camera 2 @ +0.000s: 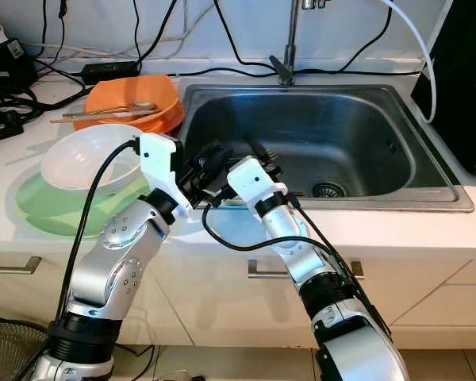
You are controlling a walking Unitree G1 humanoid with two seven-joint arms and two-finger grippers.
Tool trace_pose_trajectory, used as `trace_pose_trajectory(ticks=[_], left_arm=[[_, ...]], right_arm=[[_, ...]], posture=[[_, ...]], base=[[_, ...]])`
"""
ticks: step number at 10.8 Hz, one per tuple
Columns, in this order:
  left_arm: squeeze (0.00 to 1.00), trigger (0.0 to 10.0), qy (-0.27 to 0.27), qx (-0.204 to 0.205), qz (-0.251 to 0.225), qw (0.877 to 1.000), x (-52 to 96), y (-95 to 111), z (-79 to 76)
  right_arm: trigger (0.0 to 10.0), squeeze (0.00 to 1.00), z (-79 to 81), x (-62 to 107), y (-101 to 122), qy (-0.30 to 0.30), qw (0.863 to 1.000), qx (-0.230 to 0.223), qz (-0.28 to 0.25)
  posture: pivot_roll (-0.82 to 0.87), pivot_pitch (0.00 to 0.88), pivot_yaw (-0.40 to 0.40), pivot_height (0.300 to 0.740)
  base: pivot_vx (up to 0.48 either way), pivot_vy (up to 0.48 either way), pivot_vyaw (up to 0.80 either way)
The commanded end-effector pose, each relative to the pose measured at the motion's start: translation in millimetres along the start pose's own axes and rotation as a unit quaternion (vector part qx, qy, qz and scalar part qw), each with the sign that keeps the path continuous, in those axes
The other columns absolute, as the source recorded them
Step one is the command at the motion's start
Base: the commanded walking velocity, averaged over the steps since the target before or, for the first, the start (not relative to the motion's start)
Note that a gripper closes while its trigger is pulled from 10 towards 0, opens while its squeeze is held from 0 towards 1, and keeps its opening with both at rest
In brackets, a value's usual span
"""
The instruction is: Kitchen organization
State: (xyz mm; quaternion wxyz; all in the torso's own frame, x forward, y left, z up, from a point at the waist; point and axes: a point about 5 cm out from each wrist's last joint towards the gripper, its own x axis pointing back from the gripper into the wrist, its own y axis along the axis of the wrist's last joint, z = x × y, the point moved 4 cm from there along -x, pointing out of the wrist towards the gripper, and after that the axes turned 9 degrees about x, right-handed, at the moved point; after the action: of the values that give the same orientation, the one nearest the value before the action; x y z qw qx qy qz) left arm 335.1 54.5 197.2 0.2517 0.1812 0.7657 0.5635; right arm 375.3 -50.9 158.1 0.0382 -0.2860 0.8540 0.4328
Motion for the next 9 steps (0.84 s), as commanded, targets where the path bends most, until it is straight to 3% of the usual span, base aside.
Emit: trace_pose_trajectory(ticks=[1,9], left_arm=[[0.0,10.0,-0.001,0.005,0.012,1.0,0.3,-5.3,-0.4],[0.0,10.0,0.008,0.003,0.004,1.0,0.6,-2.0,1.9]], right_arm=[[0.0,0.0,-0.2,-3.0,4.6,-0.001,1.0,-0.004,-0.006],[0.0,0.0,4.5,-1.5,1.4,0.011,1.0,-0.004,0.001]], posture=[[0.12,0.0,0.071,0.74],[0.13,0.0,0.068,0.74]], base=[[0.0,0.0,0.0],[0.0,0.0,0.0]])
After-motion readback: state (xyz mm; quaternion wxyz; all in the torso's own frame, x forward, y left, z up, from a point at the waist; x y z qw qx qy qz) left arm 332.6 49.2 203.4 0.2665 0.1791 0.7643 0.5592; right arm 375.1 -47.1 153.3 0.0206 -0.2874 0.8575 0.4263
